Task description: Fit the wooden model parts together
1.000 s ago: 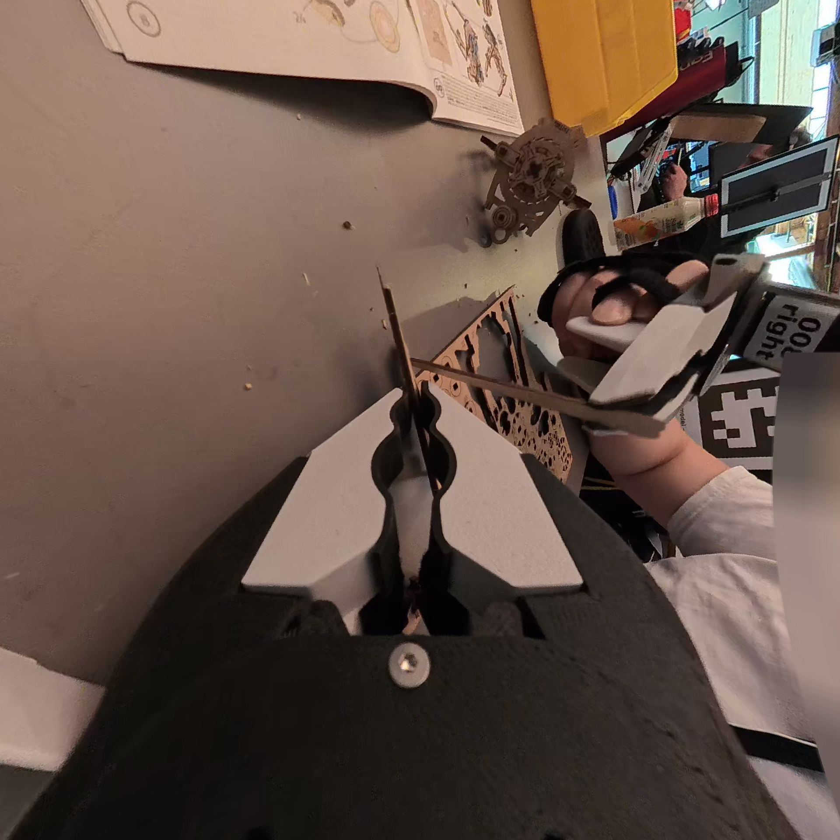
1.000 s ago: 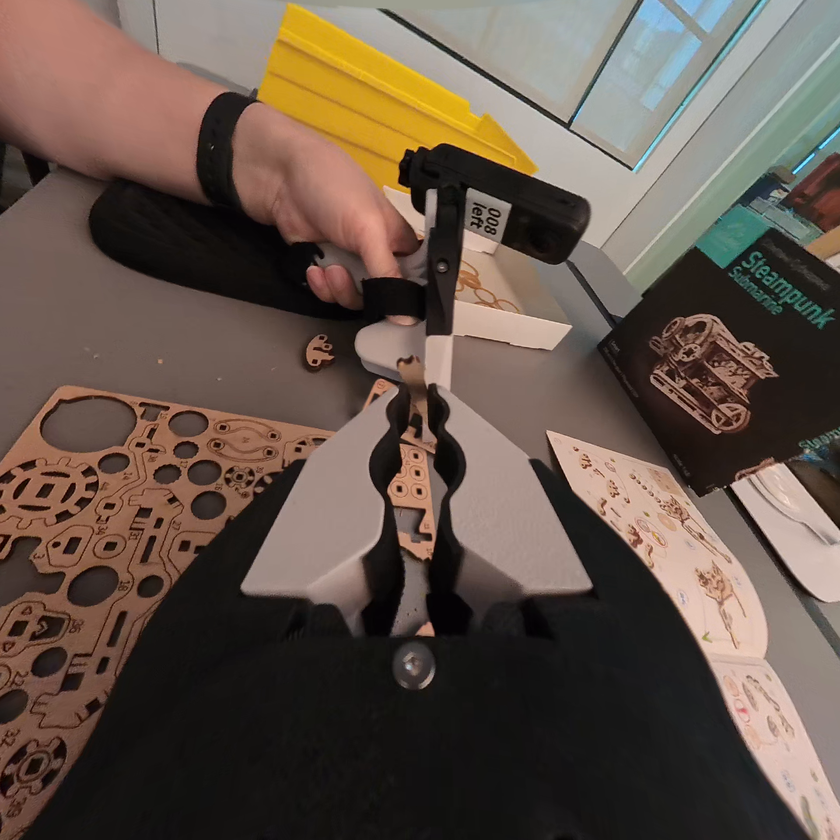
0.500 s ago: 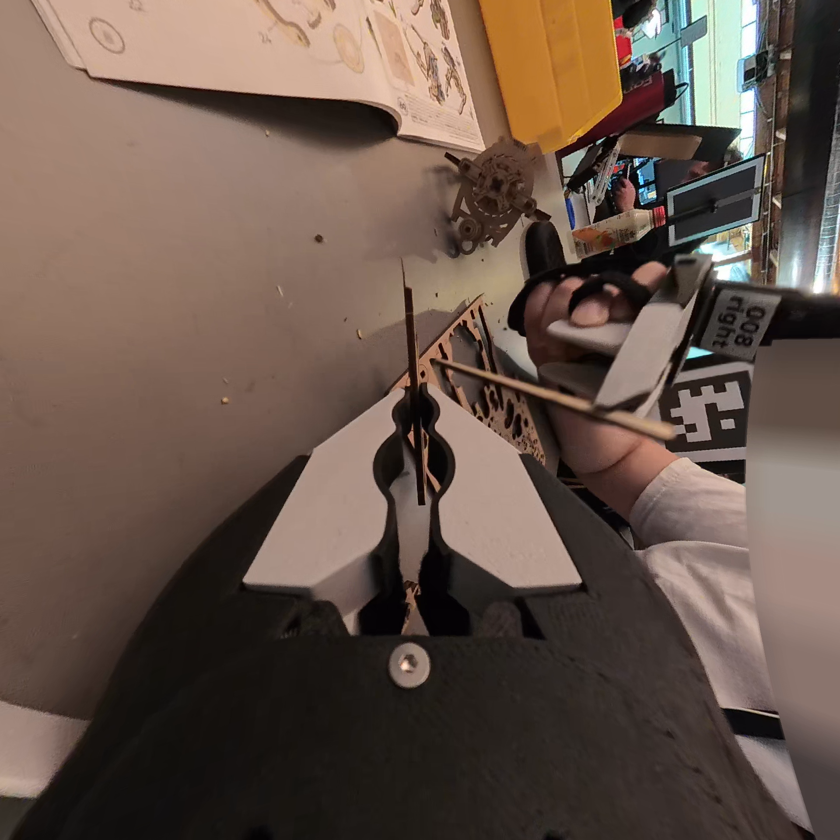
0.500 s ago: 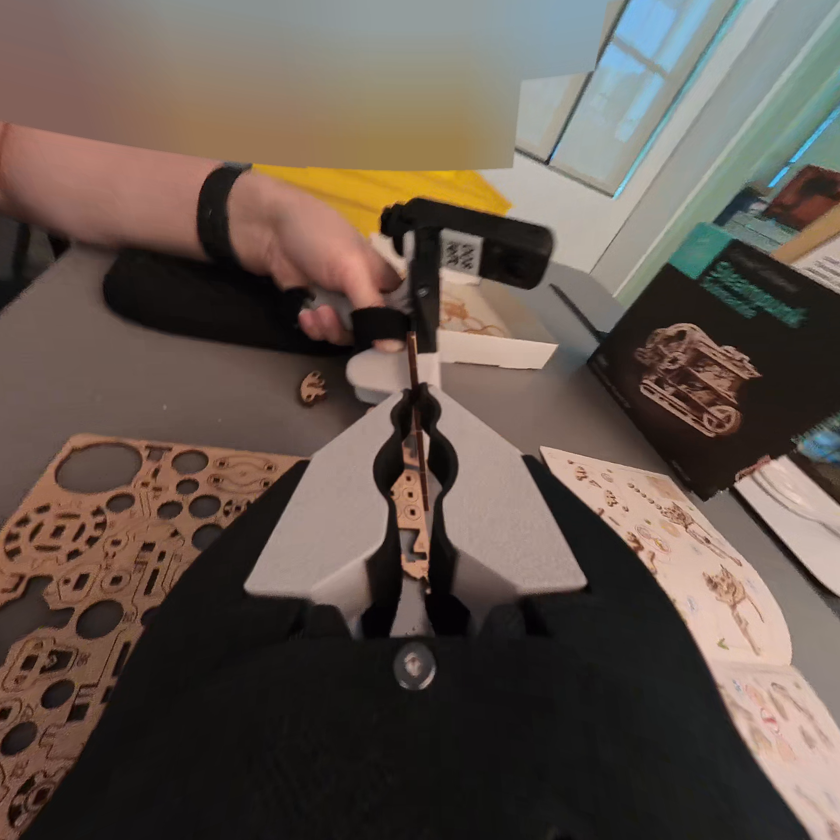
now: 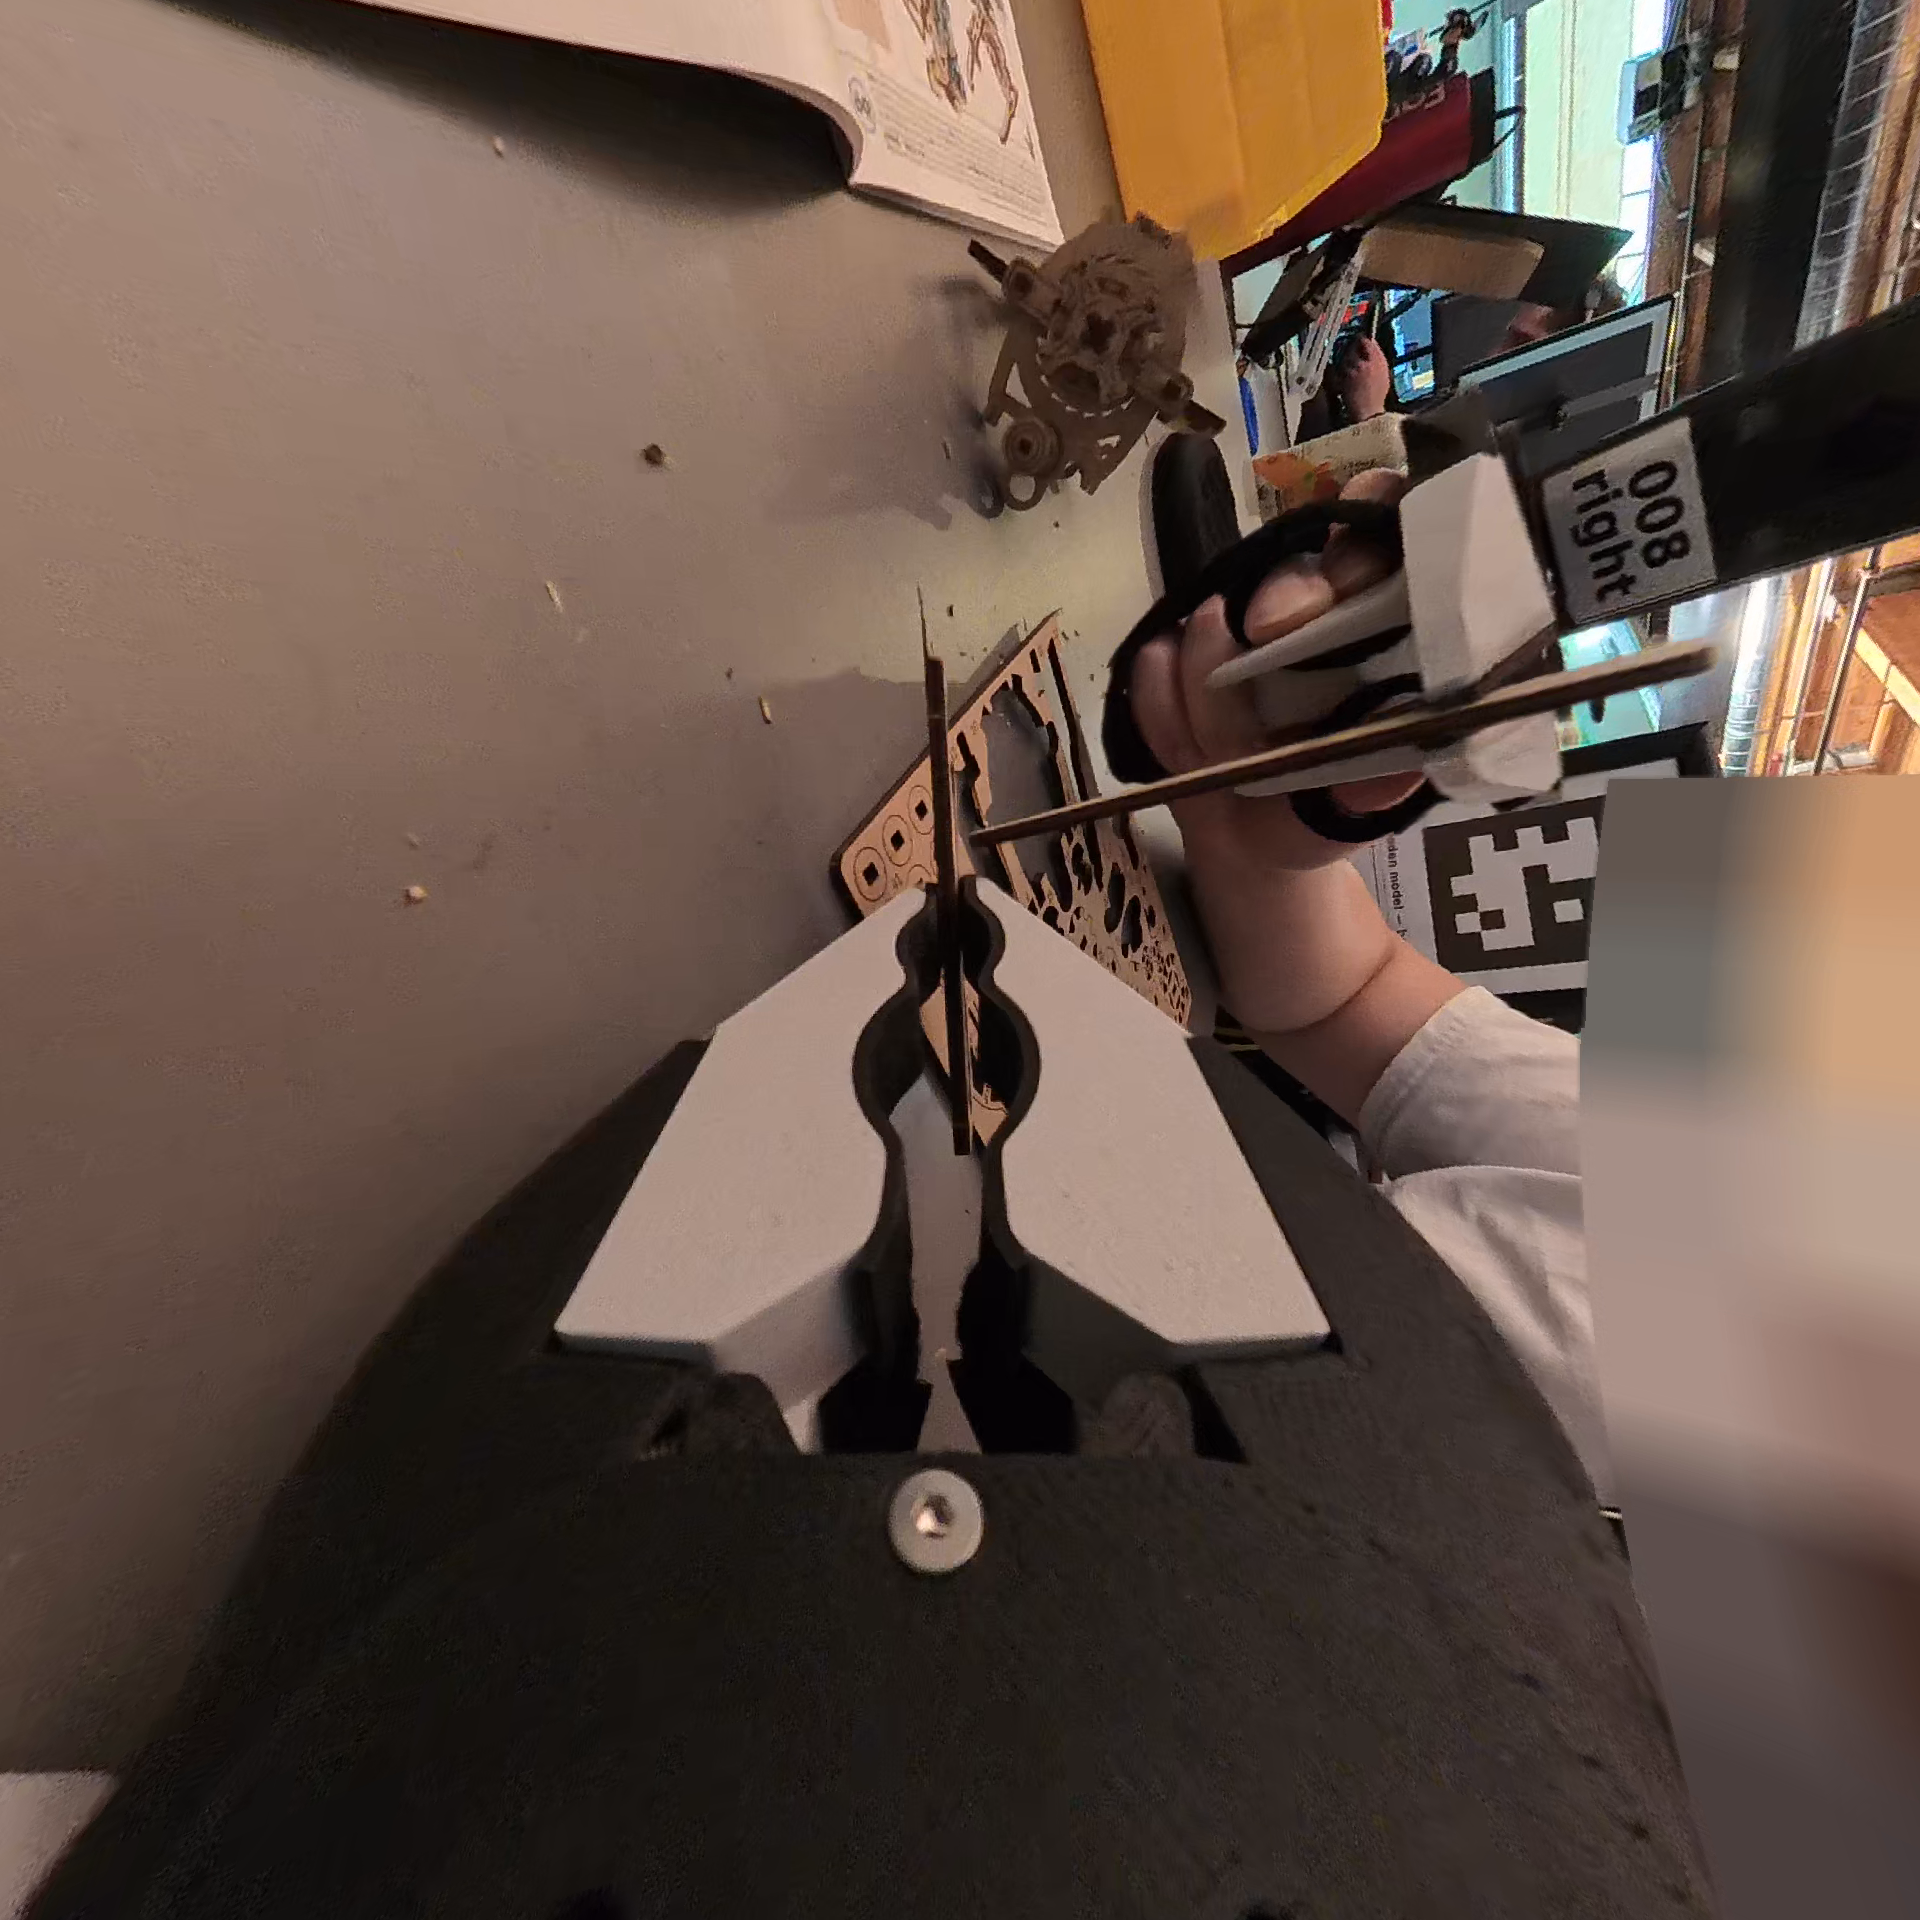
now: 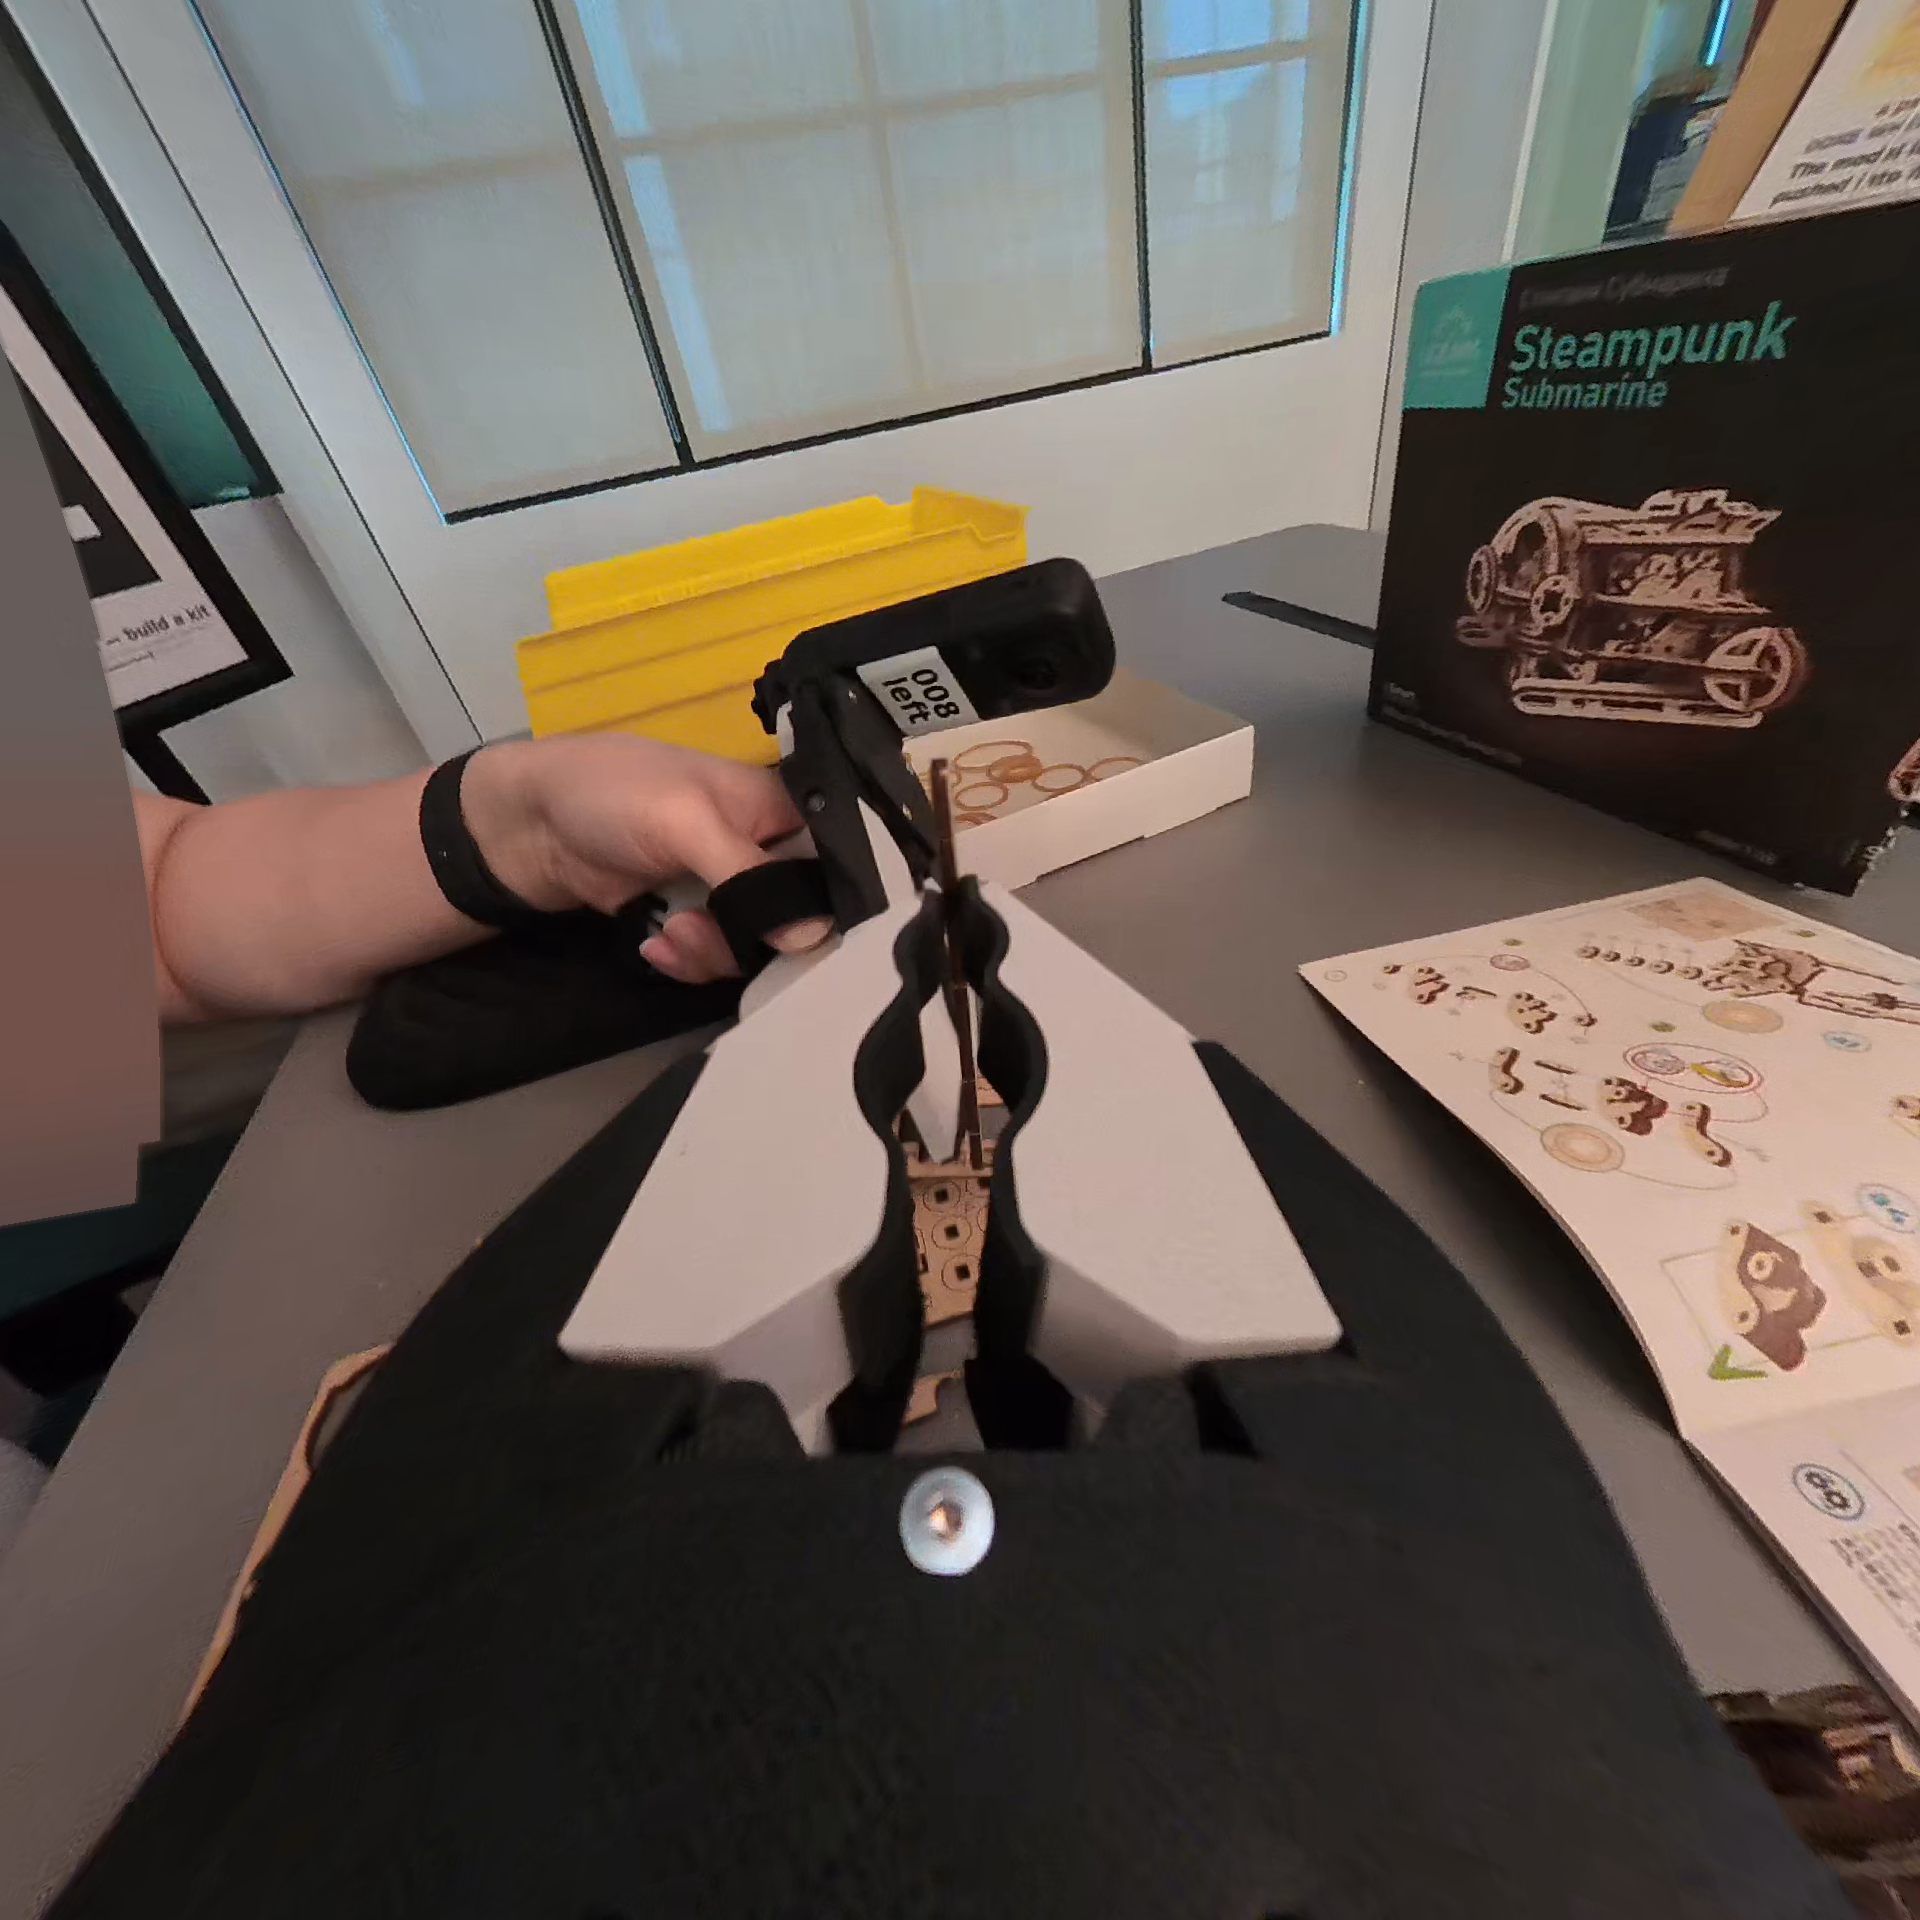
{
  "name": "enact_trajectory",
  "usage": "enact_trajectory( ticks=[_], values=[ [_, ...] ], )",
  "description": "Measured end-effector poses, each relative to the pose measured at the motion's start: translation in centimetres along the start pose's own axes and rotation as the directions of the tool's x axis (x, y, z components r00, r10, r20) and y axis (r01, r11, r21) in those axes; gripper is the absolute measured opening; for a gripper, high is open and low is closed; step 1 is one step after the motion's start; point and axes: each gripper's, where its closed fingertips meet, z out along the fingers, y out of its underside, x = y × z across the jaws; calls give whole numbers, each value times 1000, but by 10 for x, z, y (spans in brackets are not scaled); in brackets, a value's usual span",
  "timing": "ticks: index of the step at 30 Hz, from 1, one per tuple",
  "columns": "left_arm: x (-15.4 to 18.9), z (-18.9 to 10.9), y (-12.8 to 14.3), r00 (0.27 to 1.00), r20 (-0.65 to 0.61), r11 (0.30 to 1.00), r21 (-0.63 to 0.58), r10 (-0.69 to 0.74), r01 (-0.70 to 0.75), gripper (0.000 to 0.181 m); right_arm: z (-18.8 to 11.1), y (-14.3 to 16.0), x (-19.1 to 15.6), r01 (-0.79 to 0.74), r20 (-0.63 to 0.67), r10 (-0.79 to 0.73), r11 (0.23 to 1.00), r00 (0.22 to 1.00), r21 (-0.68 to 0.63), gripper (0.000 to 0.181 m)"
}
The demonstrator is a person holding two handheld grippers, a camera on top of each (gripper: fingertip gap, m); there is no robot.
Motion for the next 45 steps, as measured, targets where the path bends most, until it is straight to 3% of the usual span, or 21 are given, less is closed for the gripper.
enact_trajectory(
  ticks=[5, 21, 31, 45],
  values=[
    [-4, 2, 4, 1000, 27, 1000, -28, -9, 10, 0, 2, 4, -4, 95, 20, -94, 995, 995, -17, 1],
    [-4, -3, 0, 999, 2, 999, -5, -50, 50, 0, 12, 6, -13, 188, 124, -182, 981, 975, -40, 2],
    [-23, -16, -8, 989, 144, 999, 42, -26, 20, 0, 27, 12, 5, 104, 150, -89, 990, 985, -95, 2],
    [-22, -14, -6, 993, 109, 998, 29, -50, 47, 0, 28, 9, -4, 163, 179, -151, 985, 972, -56, 1]
  ],
)
